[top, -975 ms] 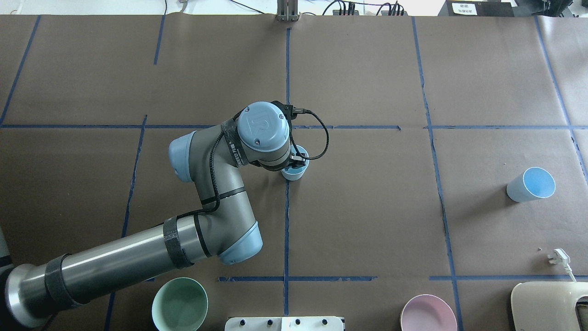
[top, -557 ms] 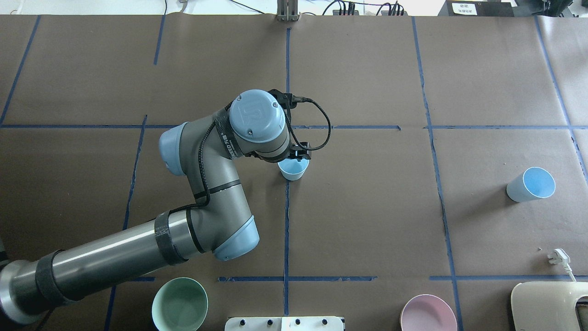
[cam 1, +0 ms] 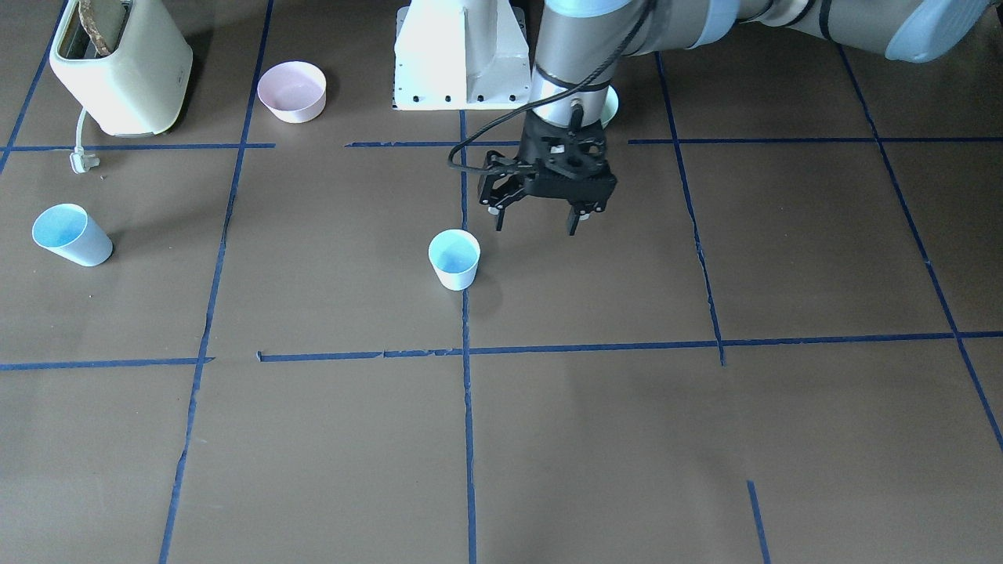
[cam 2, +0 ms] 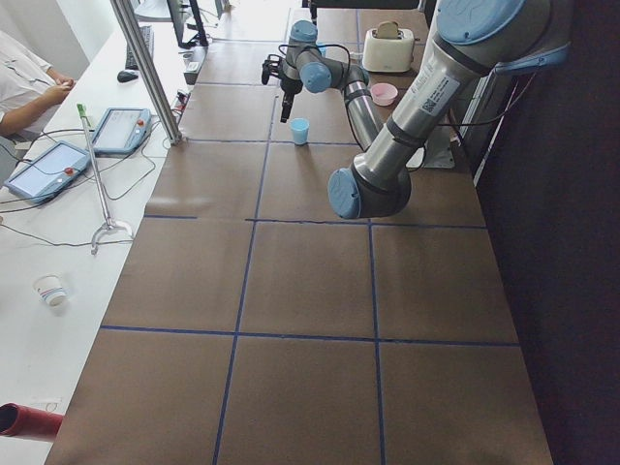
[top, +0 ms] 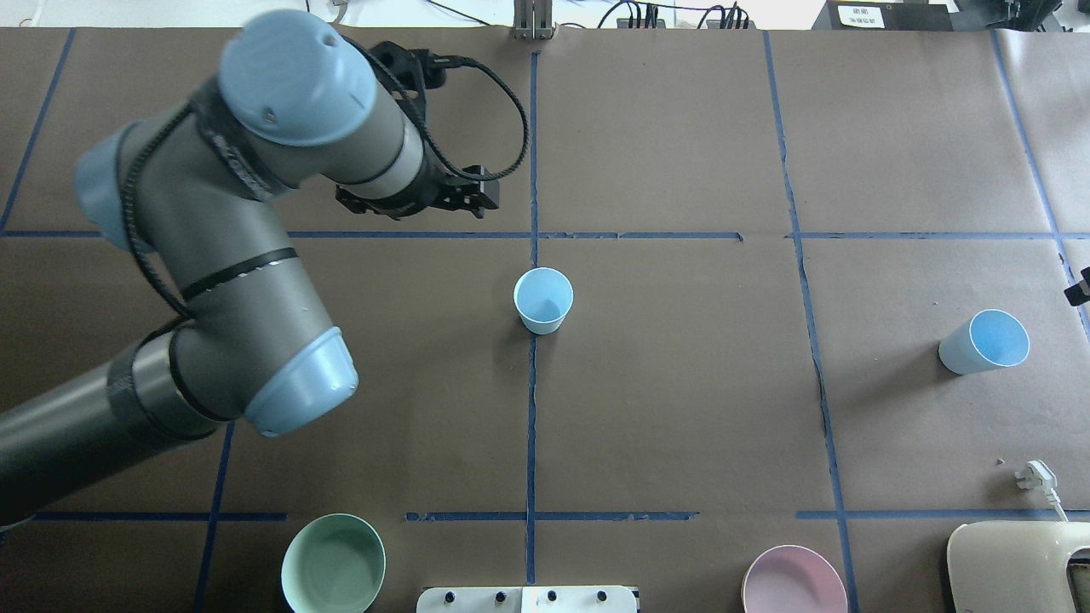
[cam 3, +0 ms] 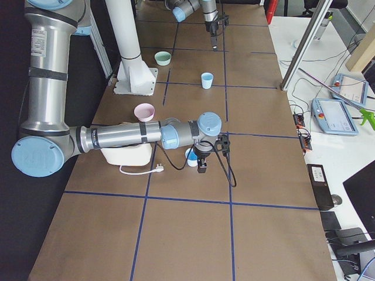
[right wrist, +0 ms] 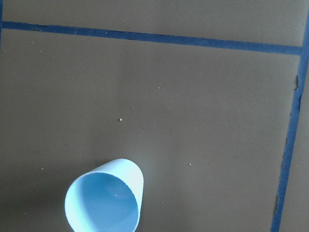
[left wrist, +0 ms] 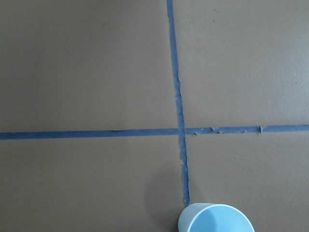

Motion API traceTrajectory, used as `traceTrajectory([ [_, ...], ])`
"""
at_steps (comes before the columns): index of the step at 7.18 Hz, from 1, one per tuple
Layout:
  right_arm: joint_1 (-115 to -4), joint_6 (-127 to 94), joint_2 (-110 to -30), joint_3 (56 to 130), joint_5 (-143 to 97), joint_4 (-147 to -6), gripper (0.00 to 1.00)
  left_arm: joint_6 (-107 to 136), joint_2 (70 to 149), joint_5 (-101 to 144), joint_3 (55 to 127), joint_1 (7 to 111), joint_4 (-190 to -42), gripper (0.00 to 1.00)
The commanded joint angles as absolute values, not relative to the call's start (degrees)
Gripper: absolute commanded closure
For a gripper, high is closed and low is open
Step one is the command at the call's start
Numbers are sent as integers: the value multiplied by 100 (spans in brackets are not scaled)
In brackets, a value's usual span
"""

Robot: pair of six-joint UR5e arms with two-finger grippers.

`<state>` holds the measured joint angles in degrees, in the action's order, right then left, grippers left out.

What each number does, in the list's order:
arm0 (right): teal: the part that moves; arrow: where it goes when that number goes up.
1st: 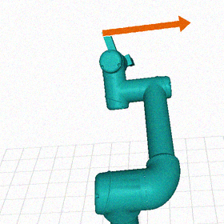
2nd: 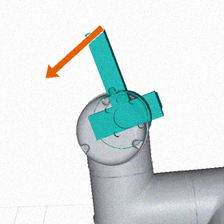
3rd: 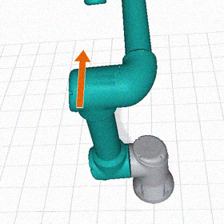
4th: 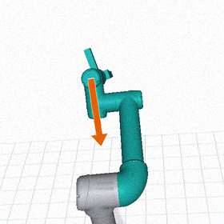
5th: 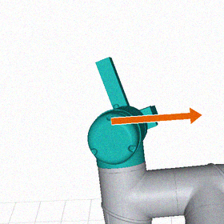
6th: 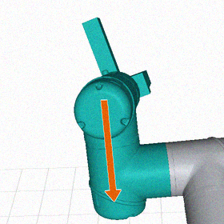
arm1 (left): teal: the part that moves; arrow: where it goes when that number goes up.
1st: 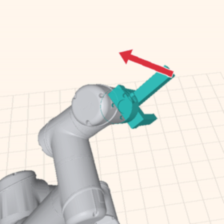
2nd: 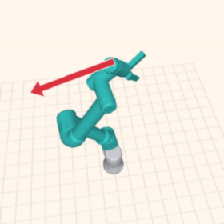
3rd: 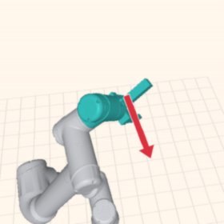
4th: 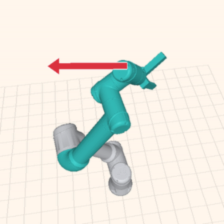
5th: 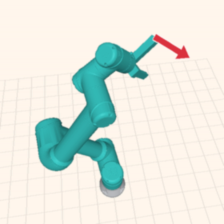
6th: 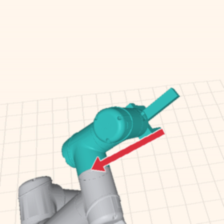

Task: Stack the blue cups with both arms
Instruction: 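Set the cup down upright, open the left gripper and lift away, then reach the right gripper down and grasp the other light blue cup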

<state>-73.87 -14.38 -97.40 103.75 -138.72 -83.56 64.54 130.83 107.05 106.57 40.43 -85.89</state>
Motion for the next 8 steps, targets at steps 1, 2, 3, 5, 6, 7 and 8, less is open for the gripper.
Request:
traceTrajectory([
  [1,-6884,-2309,-9817,10118,-13729,-7571,0,6284,12692,10986,11109,4359,-8543,0],
  [2,-6664,-2694,-9809,9907,-13572,-7089,0,6284,12674,10986,11109,4359,-8552,0],
  [3,-6375,-3185,-9800,9757,-13405,-6614,0,6284,12674,10986,11109,4351,-8552,0],
  [5,-6092,-3366,-9791,9476,-13219,-6267,0,6284,12674,10986,11118,4359,-8552,0],
  [6,-5995,-3366,-9791,9449,-13219,-6241,1,6284,12683,10995,11127,4359,-8552,0],
  [7,-5977,-3392,-9791,9448,-13227,-6232,57,6284,12674,10995,11162,4359,-8552,0],
  [8,-5977,-3384,-9765,9440,-13236,-6240,98,6284,12656,10995,11171,4359,-8552,0],
])
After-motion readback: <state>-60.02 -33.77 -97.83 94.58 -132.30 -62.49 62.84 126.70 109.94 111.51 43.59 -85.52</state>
